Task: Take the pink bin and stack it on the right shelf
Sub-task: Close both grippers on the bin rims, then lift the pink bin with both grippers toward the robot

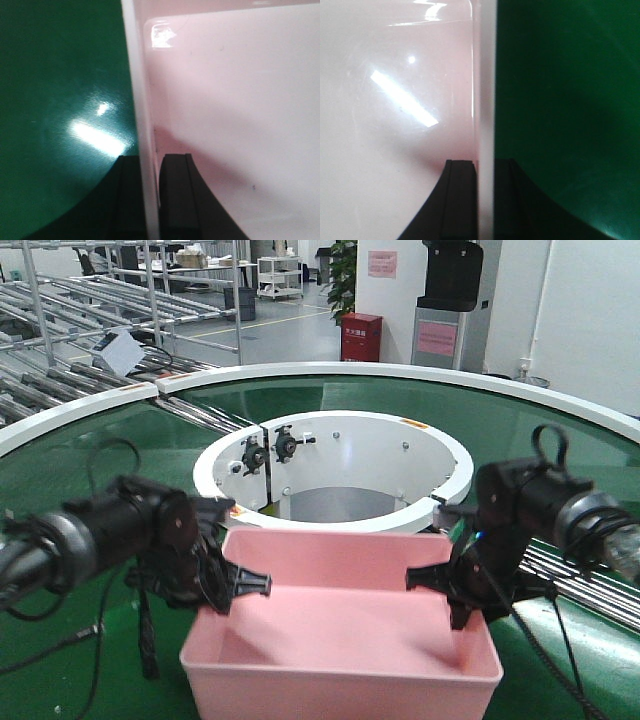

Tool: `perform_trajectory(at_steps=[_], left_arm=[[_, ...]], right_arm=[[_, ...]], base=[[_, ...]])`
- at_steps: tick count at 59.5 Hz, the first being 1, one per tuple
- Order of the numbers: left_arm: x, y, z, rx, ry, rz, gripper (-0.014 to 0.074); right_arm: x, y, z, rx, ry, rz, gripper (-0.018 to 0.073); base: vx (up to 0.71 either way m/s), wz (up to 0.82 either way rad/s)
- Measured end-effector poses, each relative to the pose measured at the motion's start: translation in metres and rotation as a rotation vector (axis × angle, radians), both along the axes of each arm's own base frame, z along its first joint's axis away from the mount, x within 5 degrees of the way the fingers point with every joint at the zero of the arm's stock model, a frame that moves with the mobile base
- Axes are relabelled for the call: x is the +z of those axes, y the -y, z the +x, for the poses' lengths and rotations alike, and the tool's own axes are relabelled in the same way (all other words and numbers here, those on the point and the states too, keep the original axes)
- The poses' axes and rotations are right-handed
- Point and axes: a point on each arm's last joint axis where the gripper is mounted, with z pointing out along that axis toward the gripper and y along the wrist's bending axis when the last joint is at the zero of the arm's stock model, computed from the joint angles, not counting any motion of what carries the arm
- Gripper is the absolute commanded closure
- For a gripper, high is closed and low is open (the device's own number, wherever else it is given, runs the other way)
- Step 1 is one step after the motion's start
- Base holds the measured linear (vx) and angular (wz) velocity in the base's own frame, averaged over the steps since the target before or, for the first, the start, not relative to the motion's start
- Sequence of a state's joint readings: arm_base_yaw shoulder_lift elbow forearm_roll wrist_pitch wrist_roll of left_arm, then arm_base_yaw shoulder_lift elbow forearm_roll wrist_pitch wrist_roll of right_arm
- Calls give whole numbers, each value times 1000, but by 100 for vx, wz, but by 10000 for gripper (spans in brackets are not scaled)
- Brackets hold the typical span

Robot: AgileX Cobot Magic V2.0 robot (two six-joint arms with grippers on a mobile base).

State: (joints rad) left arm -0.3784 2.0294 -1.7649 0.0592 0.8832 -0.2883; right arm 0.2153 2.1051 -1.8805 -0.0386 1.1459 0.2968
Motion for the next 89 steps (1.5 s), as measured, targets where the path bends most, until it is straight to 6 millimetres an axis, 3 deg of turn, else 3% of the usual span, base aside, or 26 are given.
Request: perform_trajectory(at_steps=[8,15,30,41,53,89], left_arm=[[57,-7,-28,6,63,-30,529],[82,-11,-64,12,77,-14,529],[89,-22,-151,48,109,-31,526],[78,-28,-193,28,110,-62,526],[65,-28,-203,34,92,-79,524],[65,-28,-203,36,98,-85,524]], right_arm=[[45,-5,-20,9,75,11,559],[72,-16,-50,51,122,-22,559],[89,-31,-127,75,163,-61,559],[87,-30,-167,74,173,-39,559],[76,-28,-176,72,144,-28,559],[77,-29,-175,70,150,-24,559]], base=[[0,0],[0,0],[0,0],[0,0],[0,0],[0,0]])
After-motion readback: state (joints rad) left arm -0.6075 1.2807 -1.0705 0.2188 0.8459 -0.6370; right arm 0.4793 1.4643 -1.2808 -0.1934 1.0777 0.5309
